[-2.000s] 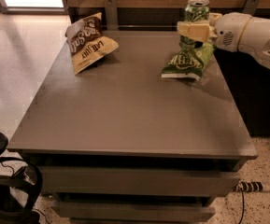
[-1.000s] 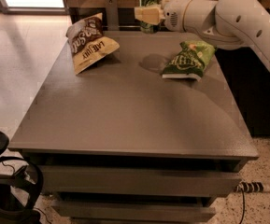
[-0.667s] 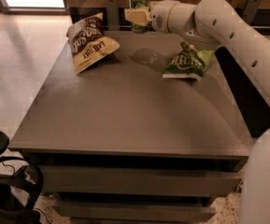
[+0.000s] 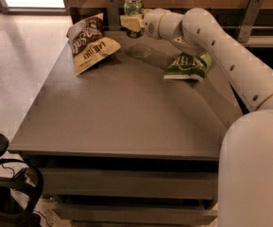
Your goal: Move green can near brown chip bag
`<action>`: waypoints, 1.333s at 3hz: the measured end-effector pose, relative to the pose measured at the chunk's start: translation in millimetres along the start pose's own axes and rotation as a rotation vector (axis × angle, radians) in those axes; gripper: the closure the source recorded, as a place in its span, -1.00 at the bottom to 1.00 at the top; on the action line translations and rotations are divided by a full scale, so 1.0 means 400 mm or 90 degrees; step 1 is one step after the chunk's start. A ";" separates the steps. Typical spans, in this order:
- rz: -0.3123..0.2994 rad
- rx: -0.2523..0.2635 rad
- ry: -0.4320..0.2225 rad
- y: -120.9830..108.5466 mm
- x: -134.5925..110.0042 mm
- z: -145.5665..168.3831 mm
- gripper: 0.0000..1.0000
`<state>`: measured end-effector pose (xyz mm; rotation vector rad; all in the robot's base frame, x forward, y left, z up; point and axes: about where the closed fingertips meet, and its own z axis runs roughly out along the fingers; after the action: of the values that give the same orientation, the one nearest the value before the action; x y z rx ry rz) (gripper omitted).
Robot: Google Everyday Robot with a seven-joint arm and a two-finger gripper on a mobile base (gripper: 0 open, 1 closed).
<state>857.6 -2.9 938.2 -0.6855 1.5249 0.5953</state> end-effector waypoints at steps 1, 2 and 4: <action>-0.001 0.006 0.003 0.005 0.004 0.016 1.00; 0.037 0.030 -0.006 -0.018 0.060 0.091 1.00; 0.071 0.074 0.000 -0.050 0.141 0.151 0.96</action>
Offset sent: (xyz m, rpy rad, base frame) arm 0.0506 0.0258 -0.0399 0.0657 0.0439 -0.0894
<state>912.4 23.3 878.7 -0.5144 1.5913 0.5859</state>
